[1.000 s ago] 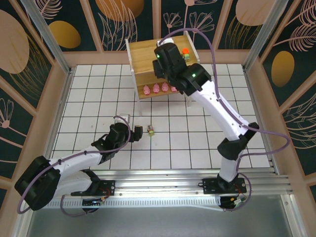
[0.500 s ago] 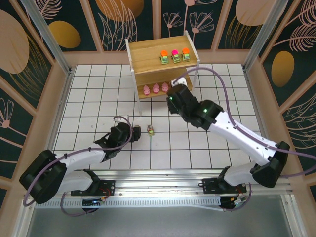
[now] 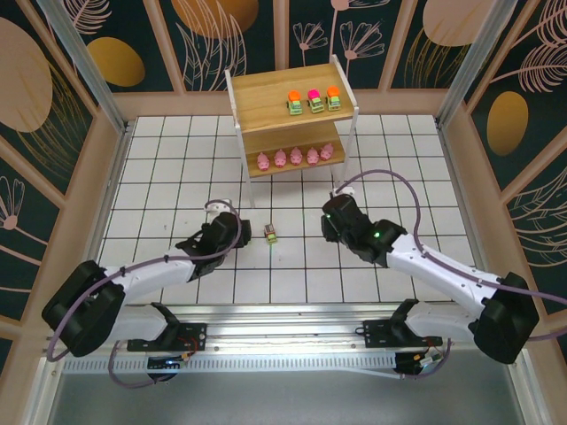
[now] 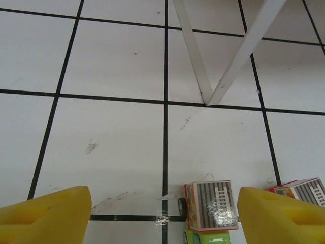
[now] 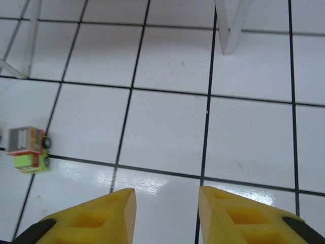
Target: Place and organize the plastic toys onto the shelf
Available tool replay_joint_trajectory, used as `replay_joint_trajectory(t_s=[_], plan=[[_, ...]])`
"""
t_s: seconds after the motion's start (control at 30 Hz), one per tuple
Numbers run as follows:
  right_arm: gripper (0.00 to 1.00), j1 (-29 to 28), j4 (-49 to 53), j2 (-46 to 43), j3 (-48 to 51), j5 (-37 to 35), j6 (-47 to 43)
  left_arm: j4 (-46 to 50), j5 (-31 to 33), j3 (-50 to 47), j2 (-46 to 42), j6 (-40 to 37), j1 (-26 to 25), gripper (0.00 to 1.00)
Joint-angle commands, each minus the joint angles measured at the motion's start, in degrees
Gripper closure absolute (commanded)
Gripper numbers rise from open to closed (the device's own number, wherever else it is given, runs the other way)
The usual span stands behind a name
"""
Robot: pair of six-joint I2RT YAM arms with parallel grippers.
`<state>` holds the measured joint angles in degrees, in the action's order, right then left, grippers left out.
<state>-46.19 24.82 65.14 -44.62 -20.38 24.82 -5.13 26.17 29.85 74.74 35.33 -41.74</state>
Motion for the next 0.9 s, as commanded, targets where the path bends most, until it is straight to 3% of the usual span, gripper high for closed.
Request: replay_joint_trajectory(t_s=[0.0, 0.33, 0.87], plan=[[0.62, 1.63, -6.44, -2.55, 4.02, 2.92, 1.72, 2.69, 2.54, 2.54, 2.26, 1.63, -1.83, 0.24], [0.62, 4.42, -13.34, -8.08, 14.63, 5.34, 0.98, 6.99, 6.4, 8.34, 7.87, 5.0, -6.11, 0.24], [0.61, 4.71, -11.99, -11.85, 17.08, 3.24, 3.81, 9.61, 9.35, 11.27, 12.95, 8.31, -8.34, 0.22]])
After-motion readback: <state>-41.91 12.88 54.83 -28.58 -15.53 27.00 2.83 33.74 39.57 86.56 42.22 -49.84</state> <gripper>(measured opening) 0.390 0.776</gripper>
